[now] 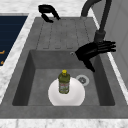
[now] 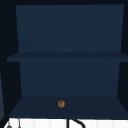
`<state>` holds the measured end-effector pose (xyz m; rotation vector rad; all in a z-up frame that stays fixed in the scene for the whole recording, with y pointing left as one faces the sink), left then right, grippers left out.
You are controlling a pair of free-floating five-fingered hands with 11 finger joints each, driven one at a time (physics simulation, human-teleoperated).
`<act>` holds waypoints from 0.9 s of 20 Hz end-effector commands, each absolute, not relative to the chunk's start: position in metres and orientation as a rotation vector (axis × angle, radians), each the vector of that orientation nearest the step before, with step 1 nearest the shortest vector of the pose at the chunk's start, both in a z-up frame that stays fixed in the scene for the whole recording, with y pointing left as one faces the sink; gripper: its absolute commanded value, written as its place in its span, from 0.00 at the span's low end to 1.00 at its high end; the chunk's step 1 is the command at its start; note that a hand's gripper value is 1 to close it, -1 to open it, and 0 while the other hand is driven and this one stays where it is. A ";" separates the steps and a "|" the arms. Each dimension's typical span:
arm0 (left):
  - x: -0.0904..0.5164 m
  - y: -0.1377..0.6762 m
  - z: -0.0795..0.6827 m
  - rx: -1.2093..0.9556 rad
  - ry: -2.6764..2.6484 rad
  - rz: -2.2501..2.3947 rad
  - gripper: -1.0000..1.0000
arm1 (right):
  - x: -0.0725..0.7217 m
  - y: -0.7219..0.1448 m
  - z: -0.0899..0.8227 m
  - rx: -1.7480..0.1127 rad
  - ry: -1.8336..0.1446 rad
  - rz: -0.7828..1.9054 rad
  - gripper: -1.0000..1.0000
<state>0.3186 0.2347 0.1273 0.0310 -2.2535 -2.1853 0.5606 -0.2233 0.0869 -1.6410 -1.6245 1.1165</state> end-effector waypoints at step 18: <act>0.319 0.235 0.127 0.031 -2.253 -2.185 0.50 | 0.522 -0.283 0.113 -1.255 -1.321 1.236 0.00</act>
